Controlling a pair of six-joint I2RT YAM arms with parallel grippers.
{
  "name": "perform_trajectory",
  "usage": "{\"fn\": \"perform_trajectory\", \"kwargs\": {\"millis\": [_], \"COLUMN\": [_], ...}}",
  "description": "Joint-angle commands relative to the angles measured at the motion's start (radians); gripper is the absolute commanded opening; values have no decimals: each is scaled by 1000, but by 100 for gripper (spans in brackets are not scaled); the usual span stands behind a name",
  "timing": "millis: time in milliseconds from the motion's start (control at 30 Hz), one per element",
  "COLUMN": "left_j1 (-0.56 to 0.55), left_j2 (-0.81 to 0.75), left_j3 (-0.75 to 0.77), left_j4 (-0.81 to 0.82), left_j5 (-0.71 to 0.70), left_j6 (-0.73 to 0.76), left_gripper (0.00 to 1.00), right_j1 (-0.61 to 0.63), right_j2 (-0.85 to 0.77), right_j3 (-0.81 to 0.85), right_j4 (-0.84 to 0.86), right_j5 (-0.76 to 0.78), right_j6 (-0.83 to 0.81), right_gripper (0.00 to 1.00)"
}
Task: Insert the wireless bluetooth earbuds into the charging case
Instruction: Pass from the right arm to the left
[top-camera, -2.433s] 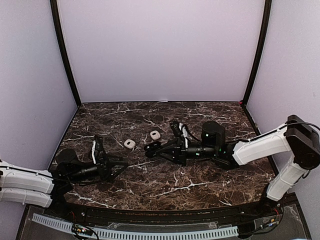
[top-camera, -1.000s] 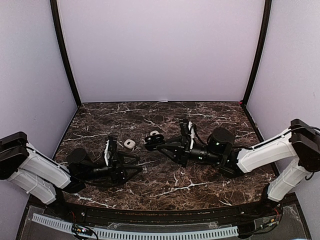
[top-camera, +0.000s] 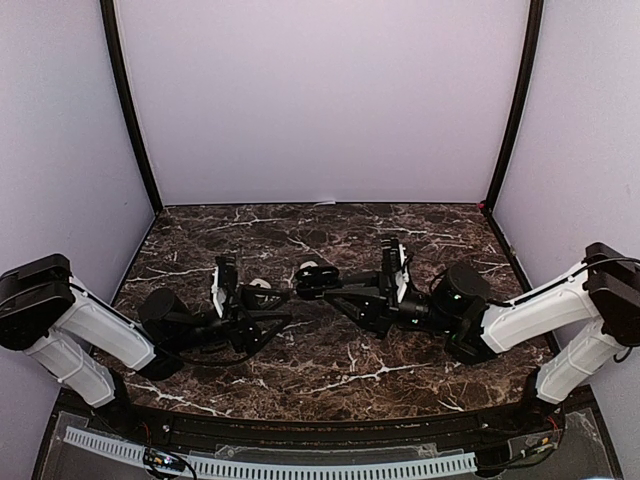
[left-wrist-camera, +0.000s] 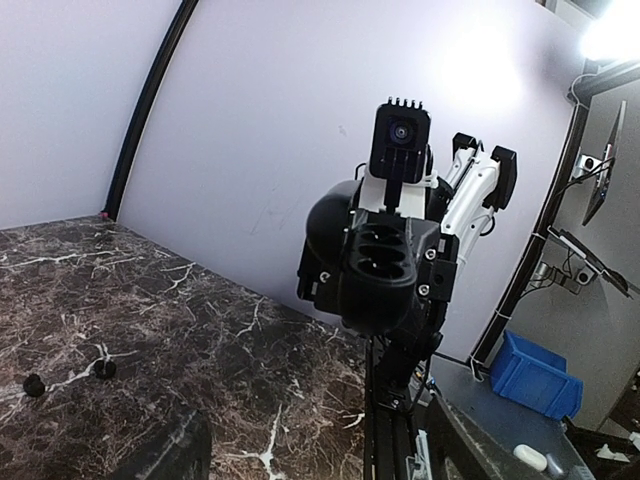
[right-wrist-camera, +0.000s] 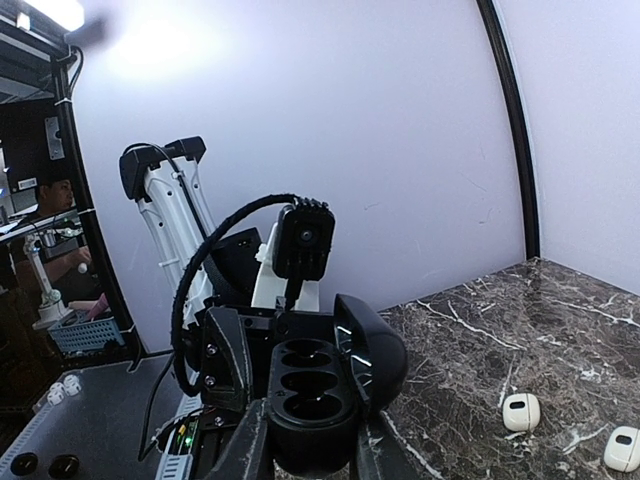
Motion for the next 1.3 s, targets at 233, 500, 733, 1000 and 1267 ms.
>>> {"fn": "perform_trajectory", "kwargs": {"millis": [233, 500, 733, 1000, 1267], "left_j1": [-3, -3, -3, -3, -3], "left_j2": [8, 42, 68, 104, 100], "left_j3": [36, 71, 93, 98, 102], "left_j4": [52, 102, 137, 211, 214], "left_j5": [39, 68, 121, 197, 197], "left_j6": [-12, -22, -30, -54, -44], "left_gripper": [71, 62, 55, 45, 45], "right_j1": [11, 17, 18, 20, 28], "right_j2": [-27, -12, -1, 36, 70], "right_j3": [-7, 1, 9, 41, 49], "right_j4": [72, 82, 76, 83, 86], "right_j5": [-32, -45, -36, -48, -44], "right_j6": [-15, -11, -8, 13, 32], "right_gripper": [0, 0, 0, 0, 0]}}
